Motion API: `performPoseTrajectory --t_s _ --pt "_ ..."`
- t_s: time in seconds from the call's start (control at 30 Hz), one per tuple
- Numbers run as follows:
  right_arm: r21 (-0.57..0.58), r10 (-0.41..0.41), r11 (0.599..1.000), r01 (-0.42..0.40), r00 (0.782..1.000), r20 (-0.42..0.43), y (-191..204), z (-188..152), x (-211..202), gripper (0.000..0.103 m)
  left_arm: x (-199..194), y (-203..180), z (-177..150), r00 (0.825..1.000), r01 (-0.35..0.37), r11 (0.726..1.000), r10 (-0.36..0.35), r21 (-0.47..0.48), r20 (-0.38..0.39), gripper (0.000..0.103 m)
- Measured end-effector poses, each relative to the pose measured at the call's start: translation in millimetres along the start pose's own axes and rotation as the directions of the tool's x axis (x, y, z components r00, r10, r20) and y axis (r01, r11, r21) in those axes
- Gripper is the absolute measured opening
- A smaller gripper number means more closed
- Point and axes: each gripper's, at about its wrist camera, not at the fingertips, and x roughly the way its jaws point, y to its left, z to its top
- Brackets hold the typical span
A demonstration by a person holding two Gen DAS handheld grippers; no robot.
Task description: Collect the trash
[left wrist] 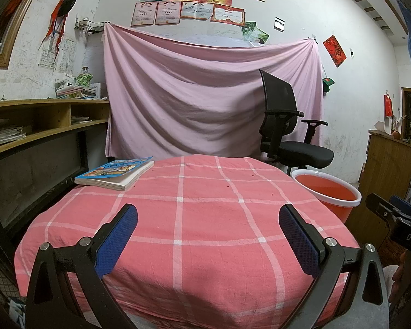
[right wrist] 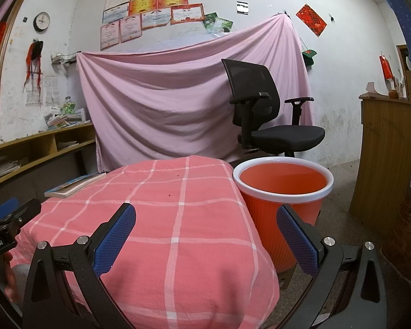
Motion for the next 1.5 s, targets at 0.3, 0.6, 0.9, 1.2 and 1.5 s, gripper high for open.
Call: performPoseTrajectory --t_s 0.3,0.6,0.9,1.2,1.5 --pt "0.0 0.0 1.0 0.0 1.0 -0.001 0.3 0.3 -0.3 0.103 -0.2 0.6 0.1 1.0 0.0 1.0 0.0 -0.001 0.0 0.101" --pt "0.002 -0.001 1.0 0.001 1.0 -0.002 1.0 1.0 -0.8 0.103 -0.2 0.1 0.2 1.0 0.0 1.0 0.0 0.0 -0.001 0.101" --pt "0.003 -0.001 1.0 0.001 1.0 -0.003 1.1 1.8 -0.8 0.103 -0.1 -0.6 0.1 1.0 0.0 1.0 0.0 -0.001 0.0 0.101" --pt "0.005 -0.003 1.0 0.003 1.0 -0.007 4.4 0.0 -3.5 0.103 -0.4 -0.7 0.2 1.0 -0.001 1.0 0.001 -0.001 0.0 0.101" --pt "0.005 -0.003 1.0 0.003 1.0 -0.008 4.2 0.9 -3.0 0.103 -0.2 -1.8 0.0 1.0 0.001 1.0 -0.001 -0.001 -0.001 0.101"
